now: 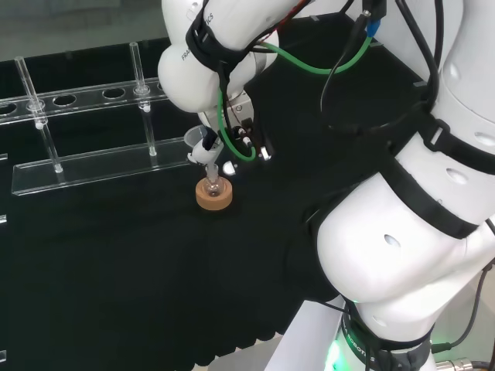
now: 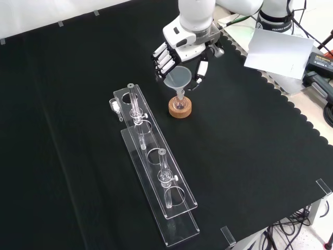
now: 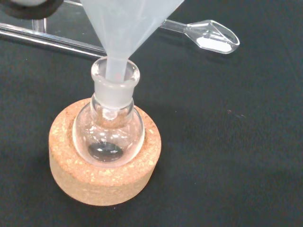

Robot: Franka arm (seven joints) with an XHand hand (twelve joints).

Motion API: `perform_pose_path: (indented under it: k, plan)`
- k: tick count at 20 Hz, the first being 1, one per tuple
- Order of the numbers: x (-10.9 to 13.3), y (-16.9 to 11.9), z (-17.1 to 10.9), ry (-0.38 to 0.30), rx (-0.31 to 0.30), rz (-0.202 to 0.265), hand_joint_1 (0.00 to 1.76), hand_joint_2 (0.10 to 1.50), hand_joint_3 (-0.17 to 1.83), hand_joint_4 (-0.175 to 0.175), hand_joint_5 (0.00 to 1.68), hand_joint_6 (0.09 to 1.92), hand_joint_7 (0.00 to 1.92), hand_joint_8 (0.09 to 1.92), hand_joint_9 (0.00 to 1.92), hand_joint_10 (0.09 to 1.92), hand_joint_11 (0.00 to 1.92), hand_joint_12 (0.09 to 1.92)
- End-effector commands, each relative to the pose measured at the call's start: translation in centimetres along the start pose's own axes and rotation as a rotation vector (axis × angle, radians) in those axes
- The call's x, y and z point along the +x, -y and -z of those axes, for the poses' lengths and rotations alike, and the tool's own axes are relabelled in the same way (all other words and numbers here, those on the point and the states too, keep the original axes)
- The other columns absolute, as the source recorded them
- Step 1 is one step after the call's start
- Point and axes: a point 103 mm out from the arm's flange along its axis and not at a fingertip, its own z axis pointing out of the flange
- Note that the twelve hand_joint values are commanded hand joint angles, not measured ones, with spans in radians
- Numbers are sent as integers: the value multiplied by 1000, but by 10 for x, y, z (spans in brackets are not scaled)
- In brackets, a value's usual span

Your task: Place the funnel on the round-bottom flask.

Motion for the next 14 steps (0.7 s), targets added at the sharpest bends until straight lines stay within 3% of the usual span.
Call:
perform_pose_path:
  k: [1, 14]
  plan:
    - [-1, 2, -1, -11, -2, 1, 819, 721, 613, -41, 755, 818, 559, 745, 700, 561, 448, 1280]
    - [-3, 3, -3, -11, 0, 6, 815, 709, 611, -50, 641, 791, 479, 733, 676, 571, 430, 1283]
